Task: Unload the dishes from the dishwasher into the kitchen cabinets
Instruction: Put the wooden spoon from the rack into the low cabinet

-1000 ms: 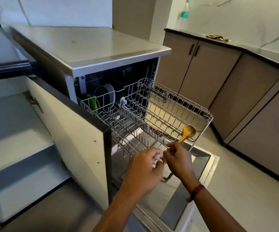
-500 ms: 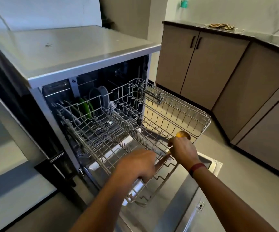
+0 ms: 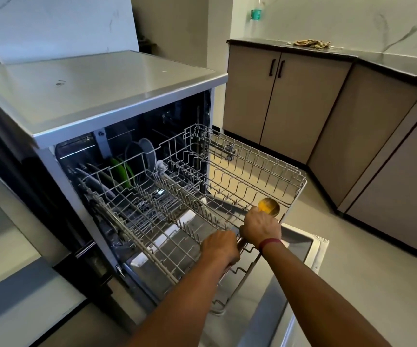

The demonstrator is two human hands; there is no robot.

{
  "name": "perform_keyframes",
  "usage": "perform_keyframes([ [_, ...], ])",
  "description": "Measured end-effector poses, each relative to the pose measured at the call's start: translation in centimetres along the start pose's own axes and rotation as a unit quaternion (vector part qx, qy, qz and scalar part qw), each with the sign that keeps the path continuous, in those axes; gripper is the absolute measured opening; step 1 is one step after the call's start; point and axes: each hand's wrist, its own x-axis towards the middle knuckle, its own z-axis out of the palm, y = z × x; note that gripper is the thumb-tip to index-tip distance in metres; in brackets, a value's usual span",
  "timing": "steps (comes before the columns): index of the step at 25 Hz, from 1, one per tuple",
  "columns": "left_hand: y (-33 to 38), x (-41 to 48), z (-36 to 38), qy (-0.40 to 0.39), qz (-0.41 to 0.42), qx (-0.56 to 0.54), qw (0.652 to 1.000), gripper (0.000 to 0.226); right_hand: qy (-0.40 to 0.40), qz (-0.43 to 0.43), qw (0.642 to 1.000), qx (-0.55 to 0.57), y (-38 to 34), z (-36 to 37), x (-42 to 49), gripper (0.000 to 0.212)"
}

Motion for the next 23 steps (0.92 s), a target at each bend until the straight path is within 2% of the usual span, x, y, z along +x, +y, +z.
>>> perform_keyframes([
  [2, -0.3, 0.5, 1.0, -0.024, -0.019, 0.003, 1.0, 0.014, -0.007, 0.004, 1.0, -0.003, 0.0, 0.5, 0.3, 0.019],
  [7, -0.4, 1.0, 1.5, -0.038, -0.036, 0.029, 0.998, 0.012, -0.026, 0.001, 1.0, 0.0, 0.4, 1.0, 1.0, 0.019],
  [10, -0.4, 1.1, 1.1, -0.024, -0.031, 0.013, 0.999, 0.018, -0.011, 0.043, 0.998, 0.05, 0.3, 0.8, 1.3, 0.026],
  [13, -0.3, 0.9, 0.5, -0.001, -0.035, -0.036, 0.999, 0.026, 0.024, 0.078, 0.992, 0.097, 0.1, 0.4, 1.4, 0.04],
  [16, -0.8, 0.7, -0.2, 0.028, -0.039, -0.156, 0.987, 0.034, 0.047, 0.107, 0.973, 0.197, 0.3, -0.2, 1.5, 0.048],
  [17, -0.9, 0.4, -0.5, 0.033, -0.03, -0.198, 0.979, 0.036, 0.044, 0.133, 0.955, 0.262, 0.4, -0.4, 1.6, 0.046],
  [19, -1.2, -0.6, -1.1, 0.04, -0.011, -0.246, 0.968, 0.021, 0.017, 0.199, 0.885, 0.42, 0.1, -1.1, 1.7, 0.033],
  [21, -1.5, -1.9, -1.6, 0.051, 0.003, -0.258, 0.965, 0.016, -0.016, 0.237, 0.783, 0.575, -0.7, -1.8, 0.9, 0.019],
  [23, -2.1, -3.9, -2.0, 0.075, 0.018, -0.269, 0.96, 0.021, -0.043, 0.223, 0.692, 0.685, -2.0, -2.7, -1.1, 0.013],
])
